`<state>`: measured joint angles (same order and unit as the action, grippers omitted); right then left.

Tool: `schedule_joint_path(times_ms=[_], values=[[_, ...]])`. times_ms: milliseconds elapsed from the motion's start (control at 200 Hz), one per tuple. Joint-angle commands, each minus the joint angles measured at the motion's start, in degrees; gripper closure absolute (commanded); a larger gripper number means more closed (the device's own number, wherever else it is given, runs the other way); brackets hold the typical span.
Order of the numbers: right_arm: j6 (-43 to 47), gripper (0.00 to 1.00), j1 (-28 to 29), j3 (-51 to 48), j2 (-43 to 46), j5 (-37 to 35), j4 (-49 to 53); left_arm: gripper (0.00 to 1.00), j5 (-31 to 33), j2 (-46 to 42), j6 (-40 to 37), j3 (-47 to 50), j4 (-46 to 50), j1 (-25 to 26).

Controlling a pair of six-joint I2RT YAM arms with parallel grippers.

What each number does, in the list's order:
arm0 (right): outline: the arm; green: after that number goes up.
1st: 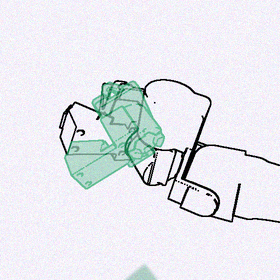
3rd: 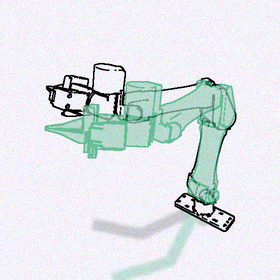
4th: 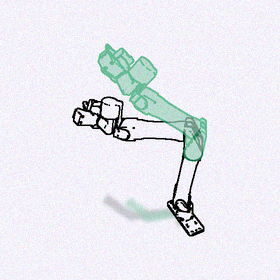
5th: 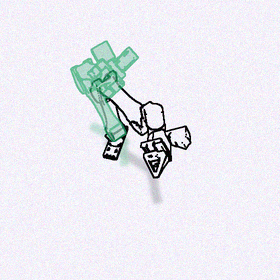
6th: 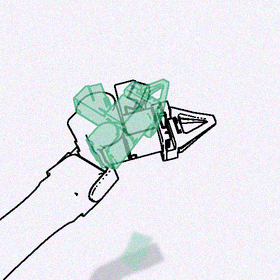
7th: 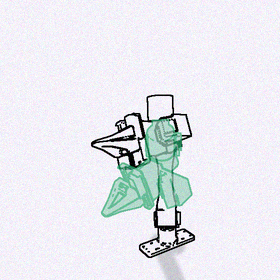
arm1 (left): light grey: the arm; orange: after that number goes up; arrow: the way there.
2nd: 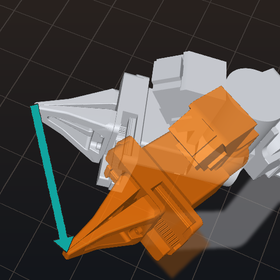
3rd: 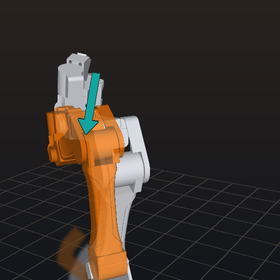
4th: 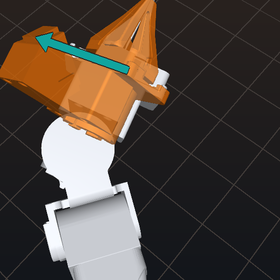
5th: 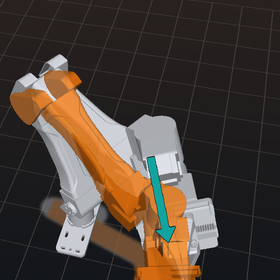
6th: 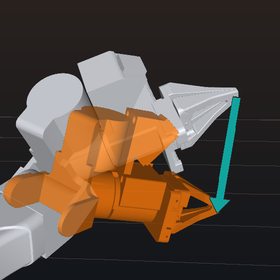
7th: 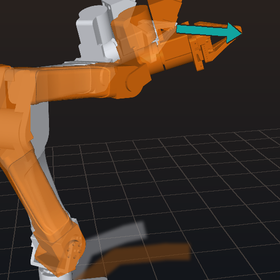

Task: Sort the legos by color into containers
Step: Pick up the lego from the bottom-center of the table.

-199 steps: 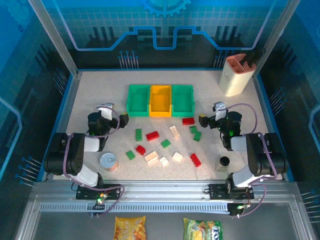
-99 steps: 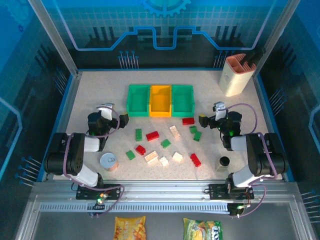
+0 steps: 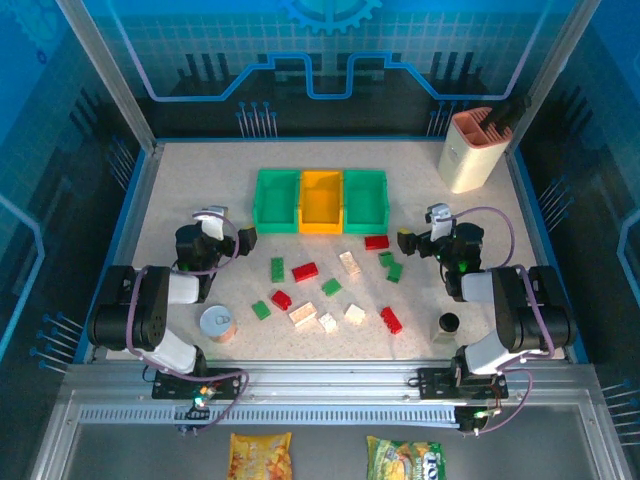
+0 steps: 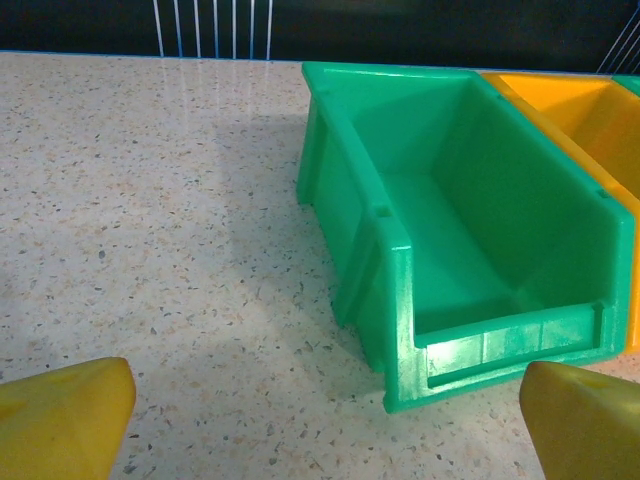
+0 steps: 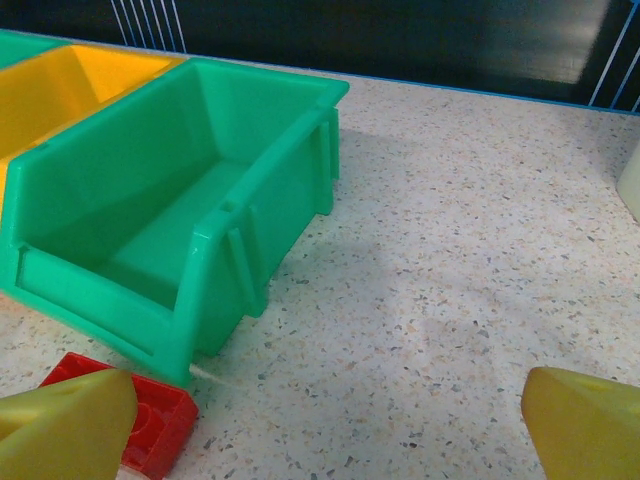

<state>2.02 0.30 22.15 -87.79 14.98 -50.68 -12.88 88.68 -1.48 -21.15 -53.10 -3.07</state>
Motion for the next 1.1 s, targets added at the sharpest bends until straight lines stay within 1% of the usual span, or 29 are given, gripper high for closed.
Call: schedule_joint_path(times_ms=[0, 160, 340, 395, 470, 605, 680, 780, 966, 1096], values=[[0.7, 0.00, -0.5, -0.4, -0.2, -0.1, -2.1, 0.01, 0.5, 0.3, 0.2, 0.3, -2.0, -0.5], [0.3, 0.00, -0.4, 0.1, 0.9, -1.4, -0.5, 0.01, -2.0, -0.4, -0.8, 1.0, -2.9, -0.3], [-0.3, 0.00, -0.4, 1.1, 6.7, -3.4, 6.3, 0.01, 2.3, -4.6, 0.5, 1.4, -0.2, -0.2], [-0.6, 0.00, -0.3, 1.4, 8.5, -4.3, 8.4, 0.01, 3.2, -5.9, 0.9, 1.1, 1.8, -0.1], [-0.4, 0.00, -0.1, 2.9, 11.8, -5.0, 13.9, 0.01, 5.6, -8.3, 1.0, 0.4, 5.3, 0.5], [-0.2, 0.00, 1.0, 6.9, 16.4, -8.1, 25.3, 0.01, 11.3, -13.1, 1.2, -2.1, 15.0, 2.3], [-1.2, 0.00, 1.6, 8.9, 18.3, -9.8, 30.3, 0.01, 14.3, -15.7, 3.0, -3.9, 20.9, 3.3], [-3.2, 0.01, 2.7, 10.9, 19.9, -11.0, 34.9, 0.01, 14.7, -19.2, 4.8, -7.0, 29.4, 3.7], [-8.0, 0.04, 5.3, 16.6, 21.4, -12.0, 48.7, 0.01, 16.0, -25.0, 9.3, -14.9, 48.6, 3.8], [-11.8, 0.06, 7.6, 19.9, 21.5, -13.1, 57.6, 0.01, 14.4, -27.3, 10.9, -20.5, 60.7, 3.7]])
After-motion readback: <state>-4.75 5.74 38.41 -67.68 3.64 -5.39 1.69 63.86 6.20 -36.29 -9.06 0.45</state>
